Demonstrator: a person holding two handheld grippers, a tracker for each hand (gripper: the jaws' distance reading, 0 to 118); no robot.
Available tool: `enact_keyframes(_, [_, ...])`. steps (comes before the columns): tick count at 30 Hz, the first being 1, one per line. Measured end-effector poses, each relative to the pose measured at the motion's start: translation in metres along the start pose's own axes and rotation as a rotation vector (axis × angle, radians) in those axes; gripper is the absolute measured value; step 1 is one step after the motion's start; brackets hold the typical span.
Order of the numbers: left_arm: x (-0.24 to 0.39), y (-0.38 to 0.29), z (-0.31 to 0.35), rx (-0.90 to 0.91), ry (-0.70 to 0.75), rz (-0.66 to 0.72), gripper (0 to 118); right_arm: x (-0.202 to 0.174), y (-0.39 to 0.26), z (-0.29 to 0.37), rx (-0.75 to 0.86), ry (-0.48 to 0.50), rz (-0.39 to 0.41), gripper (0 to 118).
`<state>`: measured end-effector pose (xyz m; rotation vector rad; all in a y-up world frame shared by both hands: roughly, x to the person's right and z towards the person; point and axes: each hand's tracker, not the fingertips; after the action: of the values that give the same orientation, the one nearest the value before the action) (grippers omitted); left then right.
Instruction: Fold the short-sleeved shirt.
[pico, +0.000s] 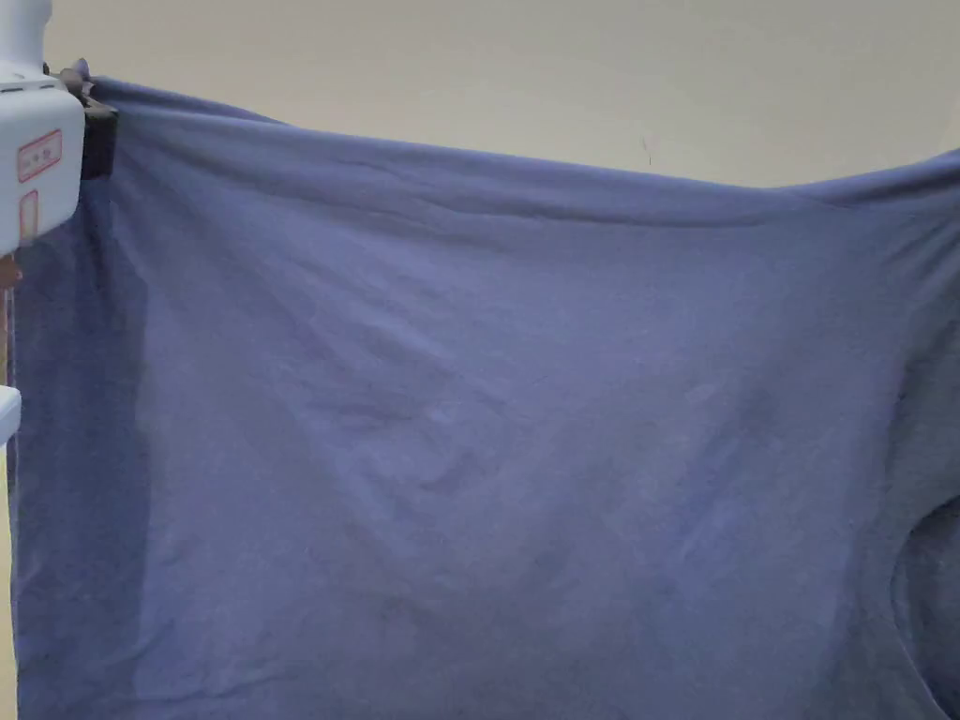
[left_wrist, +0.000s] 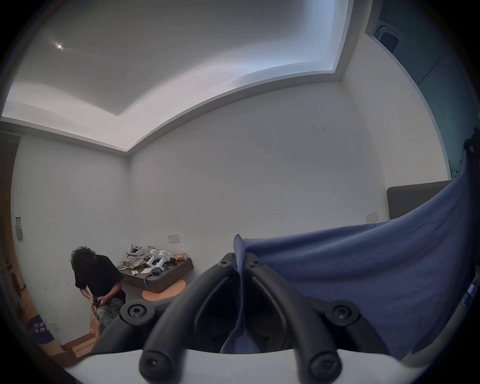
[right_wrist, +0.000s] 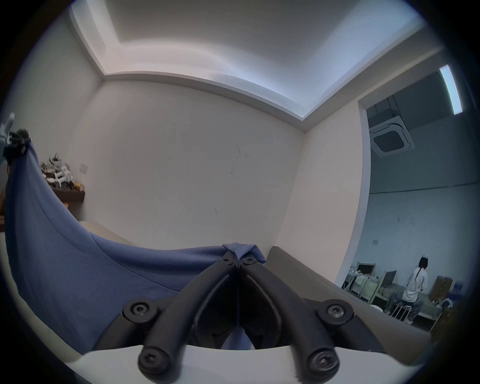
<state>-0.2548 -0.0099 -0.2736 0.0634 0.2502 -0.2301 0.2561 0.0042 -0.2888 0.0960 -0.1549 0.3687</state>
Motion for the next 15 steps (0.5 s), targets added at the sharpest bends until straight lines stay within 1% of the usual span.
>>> enact_keyframes(3, [0.007, 0.010, -0.030, -0.015, -0.016, 0.004, 2, 0.000, 0.004, -0.030, -0.013, -0.009, 0.006, 1])
enact_keyframes(6, [0.020, 0.021, -0.074, -0.020, -0.016, -0.056, 2, -0.001, 0.007, -0.063, -0.027, -0.015, -0.016, 1])
enact_keyframes(11, [0.026, 0.033, -0.131, -0.044, -0.042, 0.008, 2, -0.009, 0.009, -0.121, -0.035, -0.051, 0.015, 1])
enact_keyframes(13, [0.033, 0.034, -0.140, -0.037, -0.025, -0.010, 2, -0.011, 0.010, -0.142, -0.040, -0.042, -0.003, 1])
enact_keyframes(15, [0.040, 0.033, -0.163, -0.047, -0.003, -0.033, 2, -0.013, 0.009, -0.158, -0.033, 0.004, -0.072, 1])
